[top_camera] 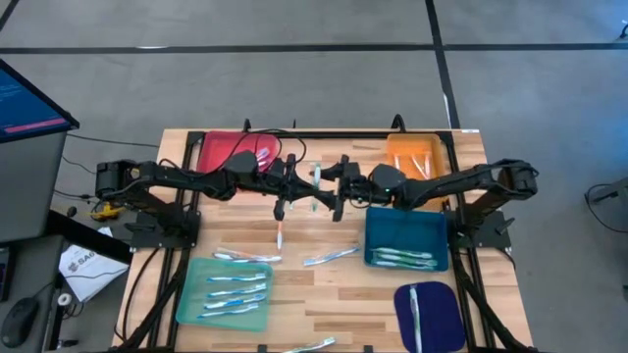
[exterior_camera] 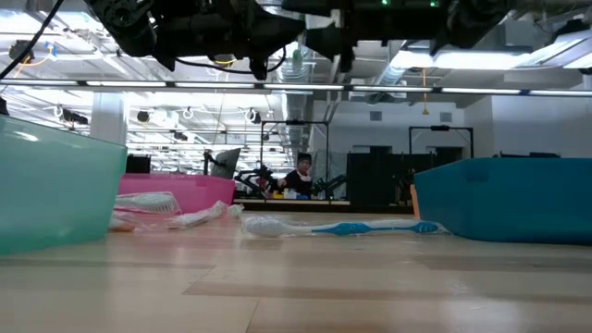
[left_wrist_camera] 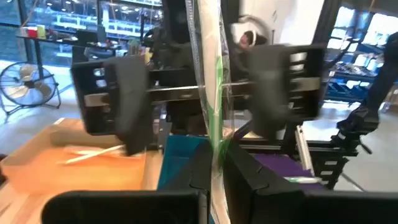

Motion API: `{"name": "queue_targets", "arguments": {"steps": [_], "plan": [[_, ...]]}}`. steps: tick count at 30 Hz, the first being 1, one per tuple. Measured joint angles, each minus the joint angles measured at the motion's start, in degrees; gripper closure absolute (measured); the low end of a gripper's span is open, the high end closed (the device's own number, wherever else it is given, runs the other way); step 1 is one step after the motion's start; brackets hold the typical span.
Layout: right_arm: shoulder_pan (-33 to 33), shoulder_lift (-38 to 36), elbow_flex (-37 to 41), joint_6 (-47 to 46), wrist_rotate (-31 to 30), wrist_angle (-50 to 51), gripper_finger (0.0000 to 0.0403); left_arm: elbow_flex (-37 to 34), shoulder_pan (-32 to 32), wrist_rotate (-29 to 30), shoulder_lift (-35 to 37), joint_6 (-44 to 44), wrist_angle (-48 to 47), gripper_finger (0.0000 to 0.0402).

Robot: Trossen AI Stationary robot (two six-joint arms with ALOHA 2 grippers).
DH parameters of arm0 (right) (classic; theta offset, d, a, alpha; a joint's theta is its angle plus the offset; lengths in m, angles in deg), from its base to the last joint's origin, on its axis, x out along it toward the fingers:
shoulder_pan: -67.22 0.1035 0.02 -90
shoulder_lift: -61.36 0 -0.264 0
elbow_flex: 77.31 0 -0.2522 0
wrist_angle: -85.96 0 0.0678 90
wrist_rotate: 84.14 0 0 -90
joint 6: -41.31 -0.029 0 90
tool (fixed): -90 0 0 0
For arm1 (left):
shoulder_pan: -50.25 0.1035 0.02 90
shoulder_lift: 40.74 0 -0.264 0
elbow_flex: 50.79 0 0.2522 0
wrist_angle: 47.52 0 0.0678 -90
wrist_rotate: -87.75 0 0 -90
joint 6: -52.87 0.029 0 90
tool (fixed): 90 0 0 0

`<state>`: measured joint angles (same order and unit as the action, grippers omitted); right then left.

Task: Pick & Place Toothbrushes
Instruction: Put the green toothbrush into the blue bin

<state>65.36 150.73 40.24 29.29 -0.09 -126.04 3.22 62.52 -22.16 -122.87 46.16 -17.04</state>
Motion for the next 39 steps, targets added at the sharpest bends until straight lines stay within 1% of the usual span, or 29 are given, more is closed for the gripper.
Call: {"name": "queue_targets", "arguments": {"steps": [4, 9, 12, 14, 22, 25, 27, 29, 32, 38, 39], "plan": [[0.56, 1.93, -1.82, 3.50, 1.55, -0.56, 0.0142, 0.00, 0.00, 0.24, 0.00, 0.26, -1.98, 0.0392], [1.45, -0.05, -1.68, 7.94, 1.61, 0.35, 0.0142, -0.43, 0.00, 0.64, 0.00, 0.70, -2.24, 0.0392], [1.53, -0.89, -1.81, 8.13, 1.61, 0.77, 0.0142, -0.63, 0.00, 1.10, 0.00, 0.93, -2.21, 0.0392], [1.33, -1.21, -1.66, 8.12, 1.61, 2.98, 0.0142, -0.66, 0.00, 1.19, 0.00, 1.08, -2.26, 0.0392], [-0.06, -0.97, -1.70, 6.59, 1.61, 4.84, 0.0143, -0.68, 0.00, 1.95, 0.00, 1.96, -2.24, 0.0392], [-0.18, -0.97, -1.70, 6.61, 1.61, 5.31, 0.0153, -0.68, 0.00, 1.96, 0.00, 1.98, -2.21, 0.0392], [-0.14, -0.97, -1.70, 7.02, 1.63, 5.28, 0.0171, -0.68, 0.00, 1.98, 0.00, 1.98, -2.21, 0.0392], [-0.09, -0.97, -1.70, 7.33, 1.63, 5.52, 0.0198, -0.68, 0.00, 2.43, 0.00, 1.98, -2.21, 0.0392], [-0.09, -0.97, -1.70, 8.12, 1.63, 5.81, 0.0252, -0.70, 0.00, 2.66, 0.00, 1.98, -2.21, 0.0392], [-0.16, -1.02, -1.70, 9.56, 1.67, 8.25, 0.0378, -0.74, -0.02, 3.14, 0.00, 2.27, -2.29, 0.0392], [-0.20, -1.04, -1.70, 9.75, 1.63, 8.51, 0.0387, -0.74, -0.02, 3.09, 0.00, 2.44, -2.34, 0.0392]]}}
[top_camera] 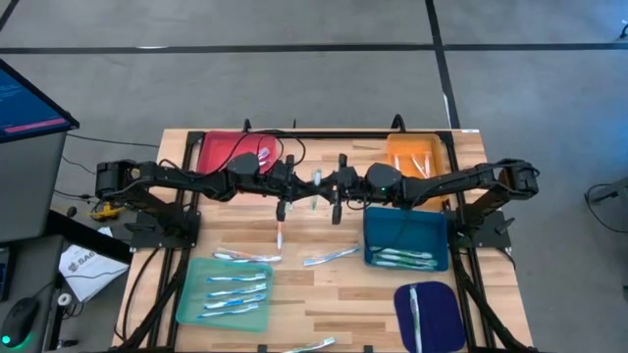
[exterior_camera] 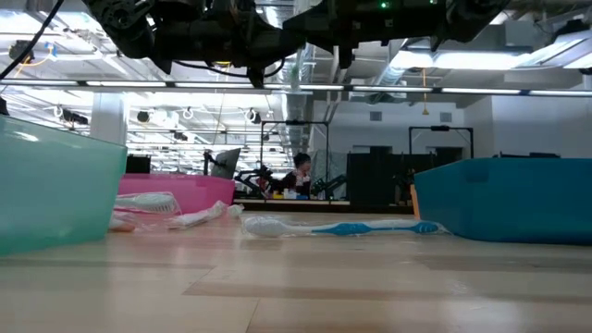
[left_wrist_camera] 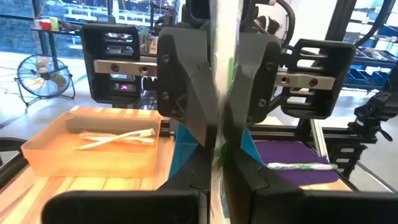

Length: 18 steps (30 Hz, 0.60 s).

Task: Pick & Place Toothbrushes
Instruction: Put the green toothbrush into the blue bin

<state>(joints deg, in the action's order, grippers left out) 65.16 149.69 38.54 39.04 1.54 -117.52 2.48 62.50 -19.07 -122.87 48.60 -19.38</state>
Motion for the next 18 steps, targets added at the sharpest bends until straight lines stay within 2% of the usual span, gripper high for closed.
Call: {"name": "queue_targets", "arguments": {"steps": [5, 9, 14, 18], "plan": [[-0.15, -1.04, -0.02, -0.52, -0.02, 1.81, 0.0387, -0.02, 0.00, 0.44, -0.07, -0.18, 0.39, 0.0391], [-0.31, -2.30, -0.08, -0.35, -0.04, 3.96, 0.0391, 0.02, 0.00, 0.46, -0.09, -0.42, 0.57, 0.0375], [-0.31, -3.87, 0.11, -0.07, -0.33, 5.93, 0.0392, 0.04, 0.04, 0.97, 0.02, -1.14, 0.22, 0.0332], [-0.29, -4.85, 0.11, -0.14, -0.72, 7.60, 0.0392, 0.00, 0.04, 1.00, 0.71, -1.09, -0.14, 0.0282]]}}
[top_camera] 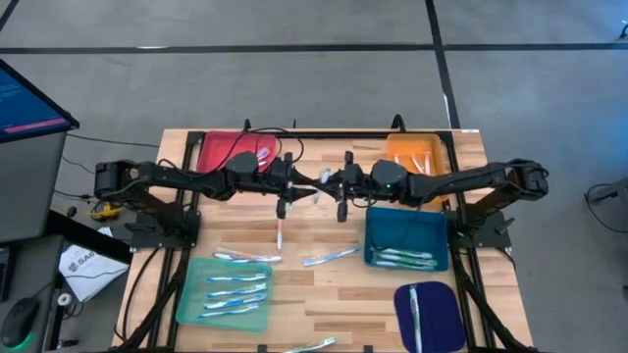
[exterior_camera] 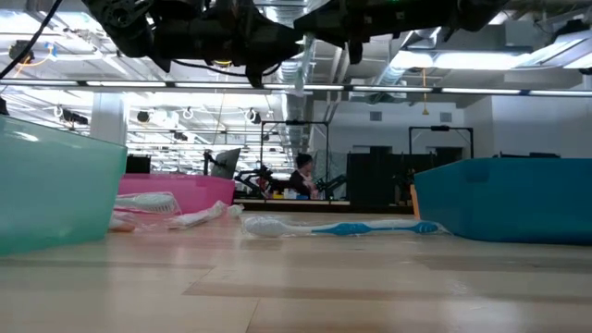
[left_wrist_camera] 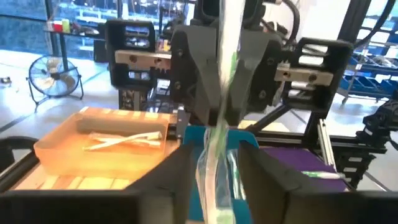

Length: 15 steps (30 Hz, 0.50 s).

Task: Pick & Place Toothbrushes
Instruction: Put the green toothbrush into the blue bin

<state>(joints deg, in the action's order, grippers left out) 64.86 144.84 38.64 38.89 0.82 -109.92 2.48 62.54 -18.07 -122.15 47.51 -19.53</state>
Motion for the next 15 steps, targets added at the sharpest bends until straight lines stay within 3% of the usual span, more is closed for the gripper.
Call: {"name": "queue_targets", "arguments": {"steps": [8, 12, 15], "plan": [[0.47, -6.28, -0.07, -1.91, -2.63, 14.61, 0.0392, 0.00, 0.23, 2.87, 6.44, 0.32, -9.00, 0.0180], [1.54, -10.69, -4.79, -4.41, -3.42, 34.56, 0.0392, 0.00, 0.22, 4.18, 9.91, 0.46, -14.67, 0.0164], [3.88, -11.68, -11.55, -6.69, -7.27, 53.02, 0.0392, 0.02, -0.02, 4.37, 11.48, 0.51, -17.54, 0.0164]]}}
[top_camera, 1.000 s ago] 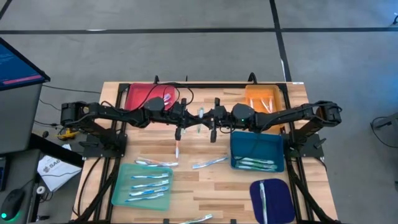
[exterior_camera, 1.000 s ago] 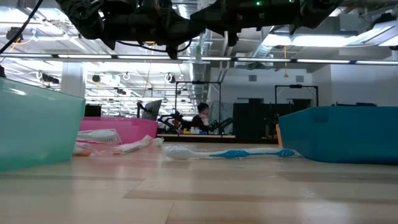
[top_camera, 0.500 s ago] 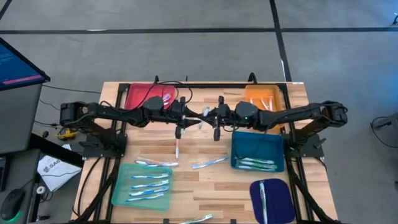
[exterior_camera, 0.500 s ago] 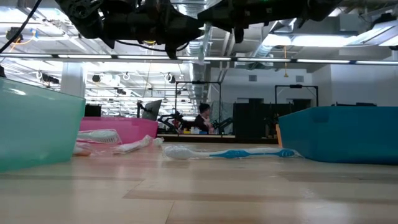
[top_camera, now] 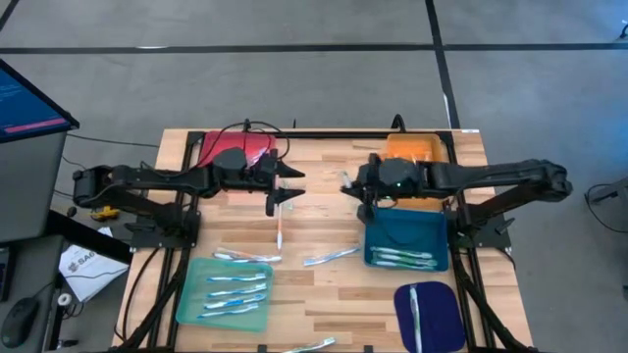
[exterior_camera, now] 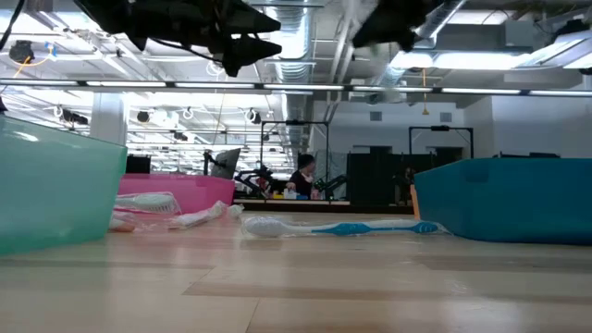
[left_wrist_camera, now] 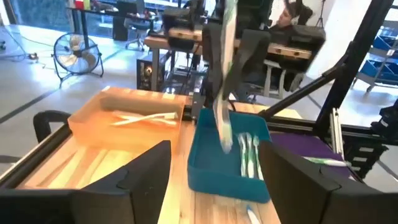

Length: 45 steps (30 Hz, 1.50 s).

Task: Pick & Place Toothbrushes
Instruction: Put the green toothbrush into the blue bin

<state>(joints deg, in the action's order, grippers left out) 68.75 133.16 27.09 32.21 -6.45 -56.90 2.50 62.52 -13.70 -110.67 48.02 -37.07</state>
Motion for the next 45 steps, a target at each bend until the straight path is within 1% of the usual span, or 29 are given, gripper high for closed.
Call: {"name": "queue_targets", "arguments": {"steps": [3, 6, 8, 12, 15, 18, 23, 27, 33, 37, 41, 45], "plan": [[3.10, 1.06, -7.56, -3.01, -2.81, 17.45, 0.0392, -0.02, -0.65, -0.03, 0.57, -0.14, -1.92, 0.0169], [6.07, 2.93, -14.38, -7.09, -2.56, 31.69, 0.0392, -0.02, -1.91, -0.04, 0.59, -0.36, -3.65, 0.0174], [8.10, 4.55, -17.25, -10.22, -1.42, 40.97, 0.0392, -0.02, -3.11, -0.05, 0.59, -0.13, -4.37, 0.0176], [12.55, 7.03, -18.55, -15.14, 0.18, 49.09, 0.0392, -0.02, -5.54, -0.10, 0.57, -0.08, -5.23, 0.0176], [16.02, 9.07, -16.71, -15.99, 0.22, 50.92, 0.0392, -0.02, -6.92, -0.12, 0.57, -1.18, -5.34, 0.0178], [18.82, 10.03, -13.99, -17.96, 0.15, 50.68, 0.0392, -0.02, -8.32, -0.09, 0.57, -1.19, -5.42, 0.0180], [20.26, 8.99, -8.19, -21.84, 0.04, 48.62, 0.0392, -0.85, -10.88, 0.67, 0.55, -1.59, -5.42, 0.0181], [19.02, 5.73, -2.11, -20.44, -0.15, 43.96, 0.0392, -1.09, -11.65, 2.54, 0.55, -1.45, -5.34, 0.0181], [13.48, -0.23, 8.54, -17.04, 0.65, 41.00, 0.0392, -1.09, -11.65, 3.82, 0.55, -0.35, -5.17, 0.0181], [10.43, -3.72, 14.44, -12.94, 3.16, 35.80, 0.0392, -1.09, -11.44, 6.13, 0.55, 0.84, -5.04, 0.0182], [9.99, -4.00, 17.74, -9.01, 5.02, 35.26, 0.0392, -1.09, -11.39, 8.13, 0.55, 1.65, -5.16, 0.0182], [9.40, -2.49, 19.05, -8.07, 5.38, 35.73, 0.0391, -1.09, -11.39, 9.00, 0.53, 3.34, -5.15, 0.0182]]}}
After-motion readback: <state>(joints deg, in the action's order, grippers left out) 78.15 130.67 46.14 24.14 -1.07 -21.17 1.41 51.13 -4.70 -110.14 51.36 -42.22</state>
